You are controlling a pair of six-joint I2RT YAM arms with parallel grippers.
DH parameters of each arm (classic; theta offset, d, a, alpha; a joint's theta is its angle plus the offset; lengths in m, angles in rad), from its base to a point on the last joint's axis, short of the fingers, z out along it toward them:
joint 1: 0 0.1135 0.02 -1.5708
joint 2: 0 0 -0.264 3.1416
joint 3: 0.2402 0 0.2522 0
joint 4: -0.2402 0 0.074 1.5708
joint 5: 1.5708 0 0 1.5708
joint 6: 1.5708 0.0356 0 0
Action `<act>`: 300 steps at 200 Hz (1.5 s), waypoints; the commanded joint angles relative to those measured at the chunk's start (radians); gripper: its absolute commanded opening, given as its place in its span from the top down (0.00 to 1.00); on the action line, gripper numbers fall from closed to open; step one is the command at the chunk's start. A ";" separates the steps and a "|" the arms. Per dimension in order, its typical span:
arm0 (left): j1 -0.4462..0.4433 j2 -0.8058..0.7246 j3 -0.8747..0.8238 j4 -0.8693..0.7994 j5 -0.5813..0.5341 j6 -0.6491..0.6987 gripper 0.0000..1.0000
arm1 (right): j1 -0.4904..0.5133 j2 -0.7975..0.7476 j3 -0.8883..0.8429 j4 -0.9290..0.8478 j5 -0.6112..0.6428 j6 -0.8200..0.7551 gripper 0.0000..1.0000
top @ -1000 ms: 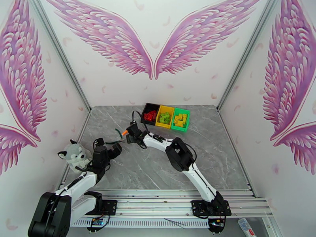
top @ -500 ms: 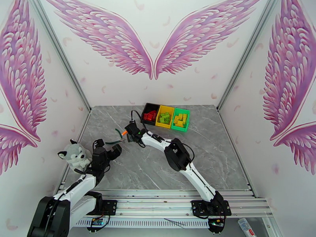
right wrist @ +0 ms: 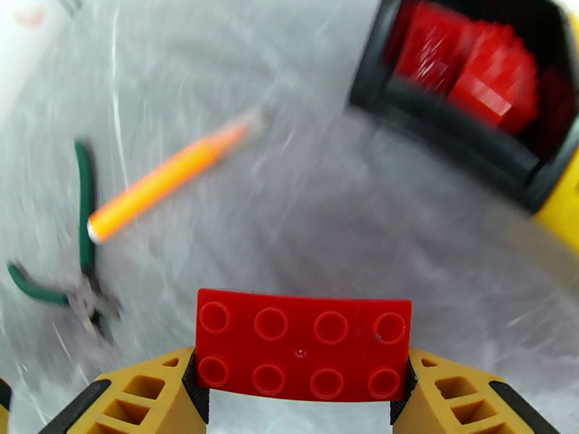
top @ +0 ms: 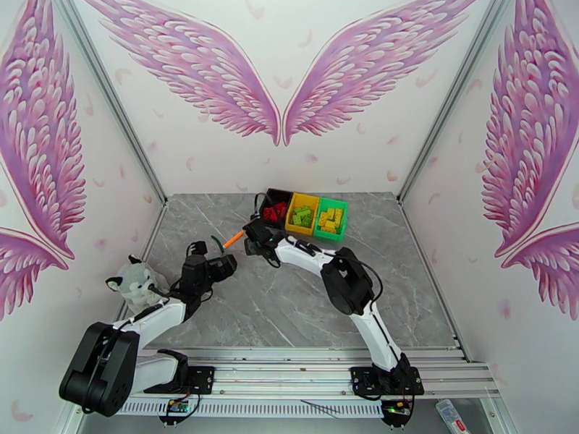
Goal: Sort the legos into containers by color
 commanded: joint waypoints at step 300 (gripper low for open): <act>-0.146 -0.013 0.220 -0.007 -0.249 0.279 0.01 | -0.290 -0.309 -0.322 0.404 -0.207 -0.081 0.01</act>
